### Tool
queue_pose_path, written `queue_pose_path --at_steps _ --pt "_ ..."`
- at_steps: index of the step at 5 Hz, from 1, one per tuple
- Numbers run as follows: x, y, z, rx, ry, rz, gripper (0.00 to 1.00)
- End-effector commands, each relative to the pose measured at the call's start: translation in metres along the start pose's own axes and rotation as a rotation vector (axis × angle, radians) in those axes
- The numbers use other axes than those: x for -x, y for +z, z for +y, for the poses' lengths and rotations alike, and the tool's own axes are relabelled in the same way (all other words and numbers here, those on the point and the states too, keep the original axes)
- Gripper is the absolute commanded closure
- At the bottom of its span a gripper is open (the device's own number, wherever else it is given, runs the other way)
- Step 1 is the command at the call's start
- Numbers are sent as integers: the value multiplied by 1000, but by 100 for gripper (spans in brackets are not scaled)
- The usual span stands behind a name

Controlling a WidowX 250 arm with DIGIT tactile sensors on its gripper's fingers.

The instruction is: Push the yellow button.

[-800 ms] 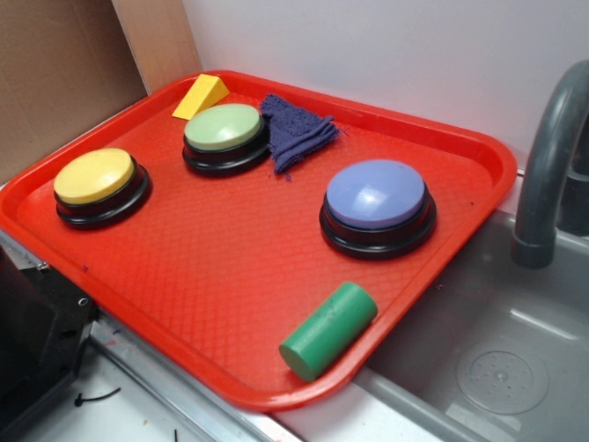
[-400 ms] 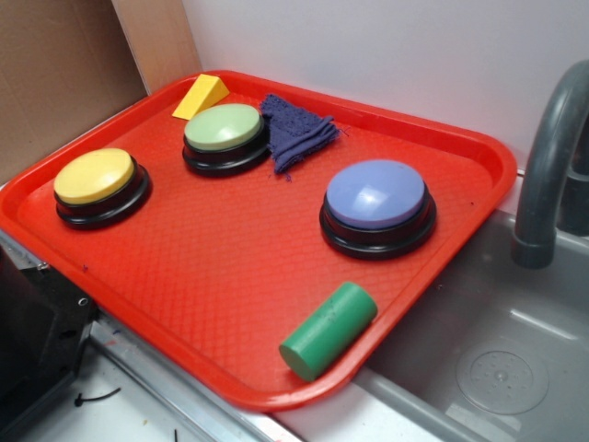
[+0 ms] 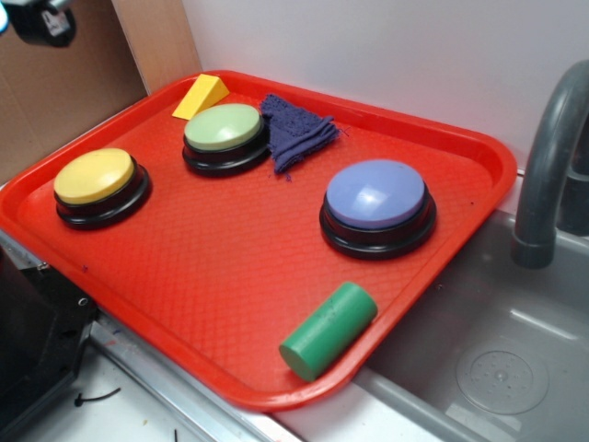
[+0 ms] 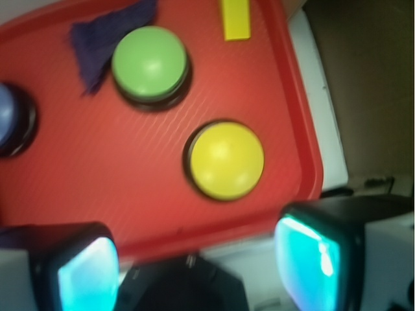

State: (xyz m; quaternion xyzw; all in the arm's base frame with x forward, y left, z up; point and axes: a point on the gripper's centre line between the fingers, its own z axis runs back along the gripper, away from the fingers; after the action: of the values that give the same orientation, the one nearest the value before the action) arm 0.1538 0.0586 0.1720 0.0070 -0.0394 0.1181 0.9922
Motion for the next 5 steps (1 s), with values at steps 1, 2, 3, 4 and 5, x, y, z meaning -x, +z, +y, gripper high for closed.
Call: queue_pose_path --at_steps 1,2,3,4,5 --pt "0 -65 35 -50 20 23 0" --pt "1 -81 41 -65 2 14 0" --pt "-2 -96 41 -71 -12 10 0" --pt "-4 -114 38 -61 -41 29 0" --pt "-6 -127 34 -66 -51 46 0"
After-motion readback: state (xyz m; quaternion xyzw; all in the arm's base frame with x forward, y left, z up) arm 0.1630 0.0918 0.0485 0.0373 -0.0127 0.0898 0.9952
